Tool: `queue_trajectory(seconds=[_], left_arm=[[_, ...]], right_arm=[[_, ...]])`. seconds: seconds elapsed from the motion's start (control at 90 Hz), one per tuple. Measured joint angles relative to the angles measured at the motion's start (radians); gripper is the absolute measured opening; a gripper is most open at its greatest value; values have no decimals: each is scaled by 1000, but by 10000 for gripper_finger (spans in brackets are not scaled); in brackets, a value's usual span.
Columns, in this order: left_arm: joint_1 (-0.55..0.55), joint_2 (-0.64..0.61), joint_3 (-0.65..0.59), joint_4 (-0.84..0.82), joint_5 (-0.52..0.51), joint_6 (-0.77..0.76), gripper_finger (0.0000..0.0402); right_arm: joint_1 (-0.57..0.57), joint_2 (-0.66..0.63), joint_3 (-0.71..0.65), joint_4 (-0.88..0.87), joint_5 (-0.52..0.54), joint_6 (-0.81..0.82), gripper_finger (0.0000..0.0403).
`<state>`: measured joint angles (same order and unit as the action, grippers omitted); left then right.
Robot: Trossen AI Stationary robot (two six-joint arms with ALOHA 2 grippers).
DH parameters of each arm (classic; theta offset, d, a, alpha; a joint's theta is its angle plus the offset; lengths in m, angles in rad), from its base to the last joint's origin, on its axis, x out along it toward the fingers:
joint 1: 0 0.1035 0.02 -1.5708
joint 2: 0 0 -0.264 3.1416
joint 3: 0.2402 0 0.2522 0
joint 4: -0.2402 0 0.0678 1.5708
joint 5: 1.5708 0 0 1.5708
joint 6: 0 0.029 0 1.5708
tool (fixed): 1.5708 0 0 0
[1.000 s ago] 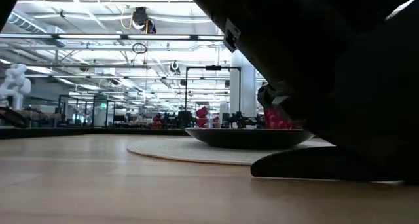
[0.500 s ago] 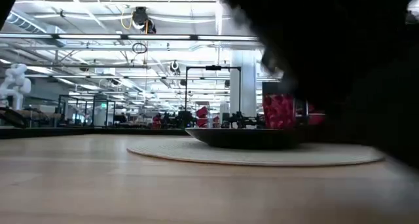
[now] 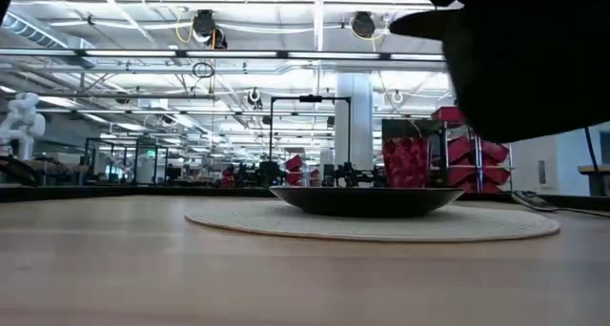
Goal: Set table place
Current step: Move the knife to the middle right of the table
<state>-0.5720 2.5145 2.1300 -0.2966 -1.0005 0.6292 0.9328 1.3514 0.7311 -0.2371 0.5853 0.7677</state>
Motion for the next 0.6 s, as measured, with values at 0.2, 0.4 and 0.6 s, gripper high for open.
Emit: queue_trajectory(seconds=[0.2,0.4,0.6], left_arm=[[7,0,0,3,-24,100,0],[8,-2,1,24,-82,226,0],[9,-3,2,25,-48,276,0]], right_arm=[[-63,-6,0,-19,-76,-24,155],[-128,8,0,-37,-164,-16,155],[-161,8,0,-26,-199,-32,125]])
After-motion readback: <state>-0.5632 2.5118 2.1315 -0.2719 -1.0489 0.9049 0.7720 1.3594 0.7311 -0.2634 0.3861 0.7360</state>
